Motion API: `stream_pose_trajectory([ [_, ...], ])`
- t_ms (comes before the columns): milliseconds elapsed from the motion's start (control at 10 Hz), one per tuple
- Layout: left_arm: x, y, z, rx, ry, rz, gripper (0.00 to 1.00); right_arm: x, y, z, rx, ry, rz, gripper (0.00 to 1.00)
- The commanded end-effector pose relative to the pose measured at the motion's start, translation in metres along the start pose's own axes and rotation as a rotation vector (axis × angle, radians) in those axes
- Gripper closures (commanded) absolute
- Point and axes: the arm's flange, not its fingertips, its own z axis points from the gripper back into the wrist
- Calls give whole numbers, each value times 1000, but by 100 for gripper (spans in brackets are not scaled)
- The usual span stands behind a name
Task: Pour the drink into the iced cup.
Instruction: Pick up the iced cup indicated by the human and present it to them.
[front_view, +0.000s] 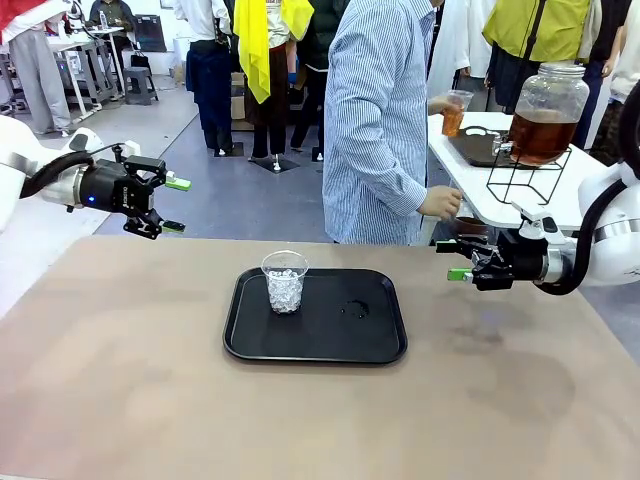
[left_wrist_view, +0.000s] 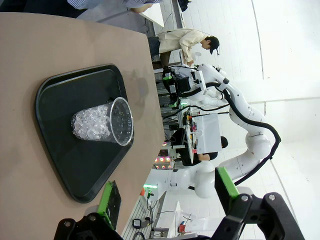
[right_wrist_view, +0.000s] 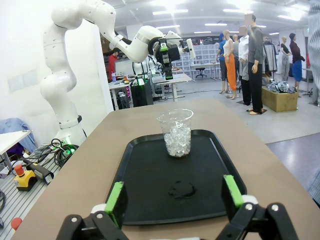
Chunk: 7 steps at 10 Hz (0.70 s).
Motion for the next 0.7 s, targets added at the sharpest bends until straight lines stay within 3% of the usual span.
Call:
stream_pose_trajectory([
  [0,-2,-2,1,-1,-1,-2,0,3,-2,-1,3,1,3,0],
  [600,-2,-2,1,-1,-1,-2,0,3,-2,-1,3,1,3,0],
])
